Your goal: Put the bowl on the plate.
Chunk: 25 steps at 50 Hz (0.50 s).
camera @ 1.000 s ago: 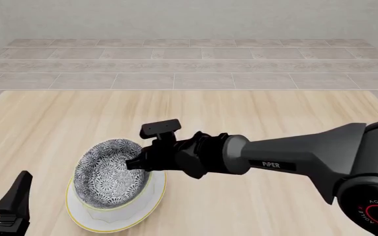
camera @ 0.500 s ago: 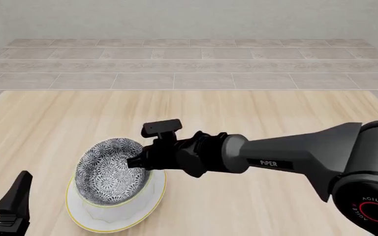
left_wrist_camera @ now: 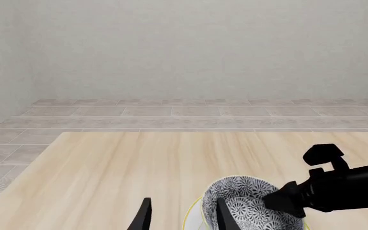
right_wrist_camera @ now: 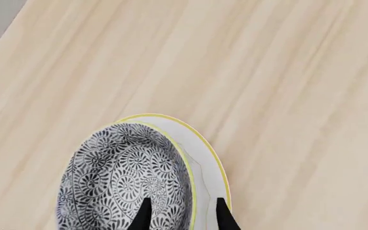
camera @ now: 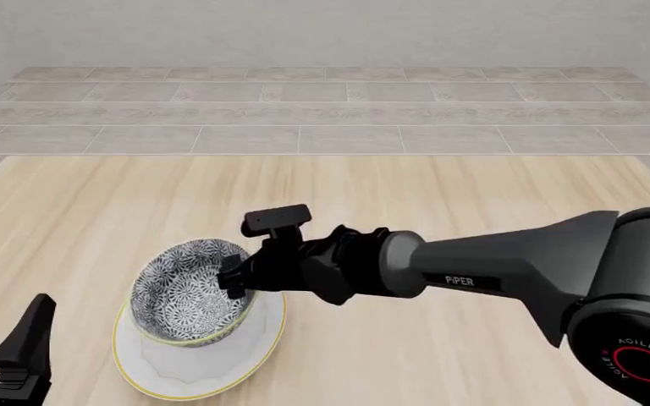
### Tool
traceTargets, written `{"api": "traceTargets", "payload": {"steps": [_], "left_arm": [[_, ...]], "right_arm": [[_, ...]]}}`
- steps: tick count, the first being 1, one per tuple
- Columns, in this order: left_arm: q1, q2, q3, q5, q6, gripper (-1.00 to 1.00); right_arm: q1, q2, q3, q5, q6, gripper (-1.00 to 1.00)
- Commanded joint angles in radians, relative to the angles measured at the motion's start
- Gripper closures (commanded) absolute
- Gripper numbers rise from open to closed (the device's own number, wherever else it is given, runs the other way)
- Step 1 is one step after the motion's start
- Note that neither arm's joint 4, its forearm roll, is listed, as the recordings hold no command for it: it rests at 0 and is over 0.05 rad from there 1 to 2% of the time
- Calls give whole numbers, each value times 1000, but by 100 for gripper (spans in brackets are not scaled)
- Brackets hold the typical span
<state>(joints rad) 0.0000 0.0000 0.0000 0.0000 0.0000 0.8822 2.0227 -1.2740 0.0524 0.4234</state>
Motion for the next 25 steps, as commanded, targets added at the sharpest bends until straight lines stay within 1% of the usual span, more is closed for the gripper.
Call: {"api": "traceTargets", "payload": {"steps": [1, 25], "left_arm": [[0, 0, 0, 0, 0, -100], [0, 0, 0, 0, 0, -100]], "right_arm": [[3, 0, 1, -2, 2, -100], [0, -14, 10, -7, -1, -100]]}}
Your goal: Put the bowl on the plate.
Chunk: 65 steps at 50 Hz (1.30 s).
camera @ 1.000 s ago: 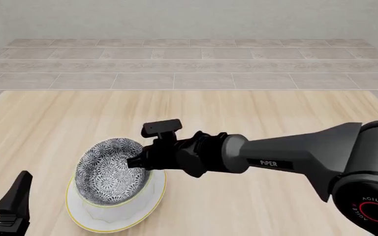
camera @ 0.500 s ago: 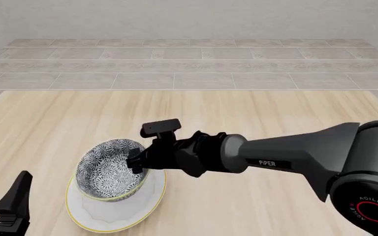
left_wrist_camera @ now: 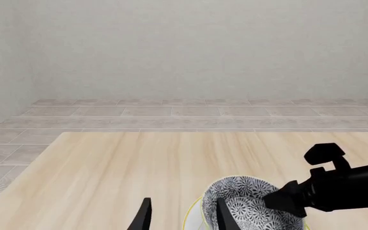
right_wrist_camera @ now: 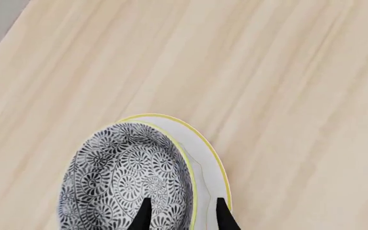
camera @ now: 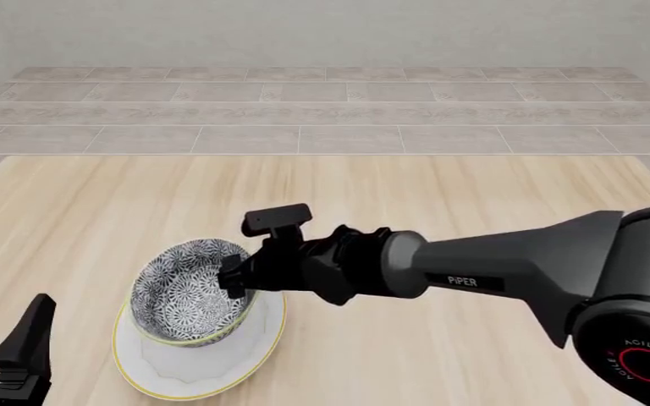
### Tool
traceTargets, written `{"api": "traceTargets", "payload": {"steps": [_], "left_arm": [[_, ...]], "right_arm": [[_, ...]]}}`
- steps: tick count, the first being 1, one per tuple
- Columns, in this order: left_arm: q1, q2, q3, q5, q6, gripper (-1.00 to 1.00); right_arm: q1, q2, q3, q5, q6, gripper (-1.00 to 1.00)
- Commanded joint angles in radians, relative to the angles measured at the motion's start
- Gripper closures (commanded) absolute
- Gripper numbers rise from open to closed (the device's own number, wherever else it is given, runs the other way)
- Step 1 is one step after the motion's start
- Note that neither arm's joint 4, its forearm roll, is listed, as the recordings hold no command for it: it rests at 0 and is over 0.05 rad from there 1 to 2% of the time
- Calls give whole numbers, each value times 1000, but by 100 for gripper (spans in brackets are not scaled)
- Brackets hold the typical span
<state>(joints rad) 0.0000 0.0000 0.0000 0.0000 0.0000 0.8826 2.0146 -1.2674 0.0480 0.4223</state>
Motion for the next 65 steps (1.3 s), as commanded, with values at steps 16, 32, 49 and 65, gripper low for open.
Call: {"api": "traceTargets", "payload": {"steps": [16, 32, 49, 65], "left_arm": [[0, 0, 0, 0, 0, -100], [0, 0, 0, 0, 0, -100], [0, 0, 0, 0, 0, -100], [0, 0, 0, 0, 0, -100]], "right_arm": [[-11, -36, 19, 0, -11, -100], [-13, -91, 32, 16, -28, -100], [-48, -251, 85, 43, -78, -100], [-101, -462, 176, 63, -135, -100]]}}
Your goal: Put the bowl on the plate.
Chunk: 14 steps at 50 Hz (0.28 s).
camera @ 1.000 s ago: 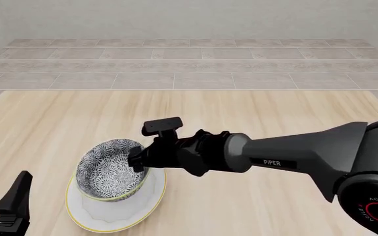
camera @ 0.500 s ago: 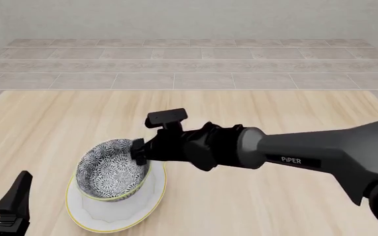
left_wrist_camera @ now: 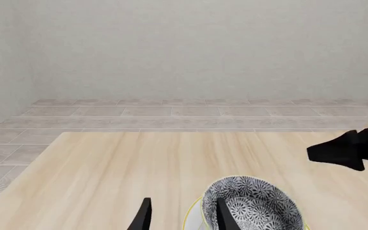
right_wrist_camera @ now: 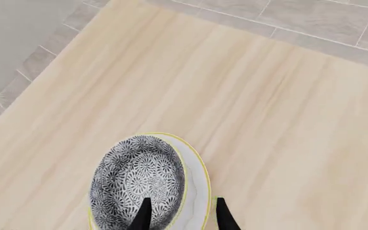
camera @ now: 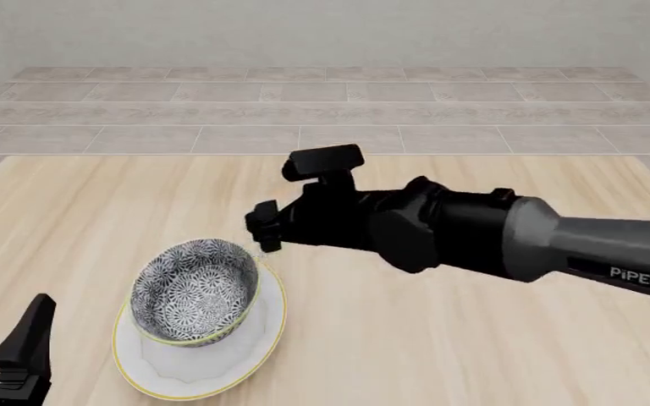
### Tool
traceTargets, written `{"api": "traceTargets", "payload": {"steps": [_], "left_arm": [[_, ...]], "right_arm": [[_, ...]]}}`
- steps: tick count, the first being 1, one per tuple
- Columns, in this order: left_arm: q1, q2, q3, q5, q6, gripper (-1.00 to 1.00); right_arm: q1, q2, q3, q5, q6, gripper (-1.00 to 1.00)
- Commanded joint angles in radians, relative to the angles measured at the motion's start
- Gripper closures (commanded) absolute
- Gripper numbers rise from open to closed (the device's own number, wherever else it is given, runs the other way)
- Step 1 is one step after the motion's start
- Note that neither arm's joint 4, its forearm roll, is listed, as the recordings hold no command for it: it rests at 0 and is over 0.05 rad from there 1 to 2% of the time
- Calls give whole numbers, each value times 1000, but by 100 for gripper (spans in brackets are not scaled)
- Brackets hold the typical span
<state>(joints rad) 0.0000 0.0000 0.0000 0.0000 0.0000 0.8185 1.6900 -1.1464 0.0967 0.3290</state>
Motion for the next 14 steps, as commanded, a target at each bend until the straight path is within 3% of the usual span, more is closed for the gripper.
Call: {"api": "traceTargets", "payload": {"steps": [1, 14], "left_arm": [[0, 0, 0, 0, 0, -100], [0, 0, 0, 0, 0, -100]], "right_arm": [[-39, -151, 61, 17, -41, -100], [-158, -503, 168, 53, -90, -100]]}}
